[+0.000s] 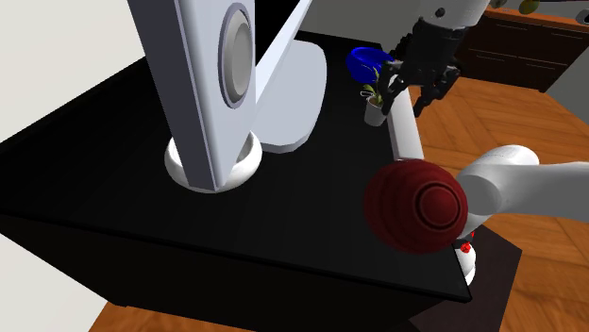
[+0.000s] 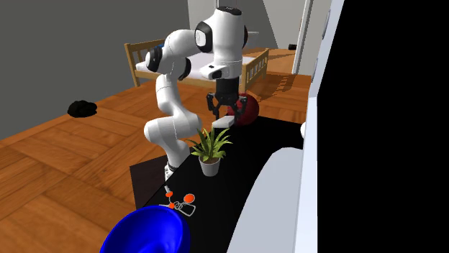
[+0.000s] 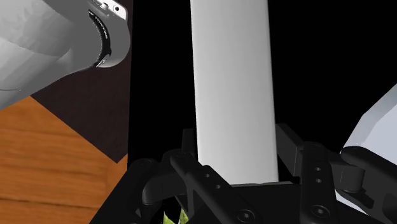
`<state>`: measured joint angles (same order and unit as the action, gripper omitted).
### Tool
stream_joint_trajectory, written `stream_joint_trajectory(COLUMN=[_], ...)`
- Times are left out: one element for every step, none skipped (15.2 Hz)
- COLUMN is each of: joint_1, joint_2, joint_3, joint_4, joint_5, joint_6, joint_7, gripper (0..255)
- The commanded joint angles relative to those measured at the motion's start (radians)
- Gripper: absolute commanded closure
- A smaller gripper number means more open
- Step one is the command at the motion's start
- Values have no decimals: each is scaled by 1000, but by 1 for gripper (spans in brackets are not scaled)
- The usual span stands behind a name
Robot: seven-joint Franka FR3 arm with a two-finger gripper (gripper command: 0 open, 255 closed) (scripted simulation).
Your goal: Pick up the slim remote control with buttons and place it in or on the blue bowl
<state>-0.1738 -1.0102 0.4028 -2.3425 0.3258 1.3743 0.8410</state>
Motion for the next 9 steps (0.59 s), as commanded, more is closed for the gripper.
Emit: stream_joint_trajectory(joint_1=[-4,-6,-8,-10,-12,-14,-16,-17,-19], joint_2=[14,20,27,34,41,48,55,63,71], joint_3=[-5,-8,-11,-14,-16,-19,-21,-23,-26], joint_4=[36,53,69,86,104,121,139,156,174], joint_5=[-6,-9,-13,-16,-18,-21,-24,-27,-30], joint_6=[-22,-32,-43,-53,-63,-73,-83,-94,-104], joint_7=[3,4,5,6,8,9,10,11,12], gripper=[255,255,255,255,255,255,255,255,255])
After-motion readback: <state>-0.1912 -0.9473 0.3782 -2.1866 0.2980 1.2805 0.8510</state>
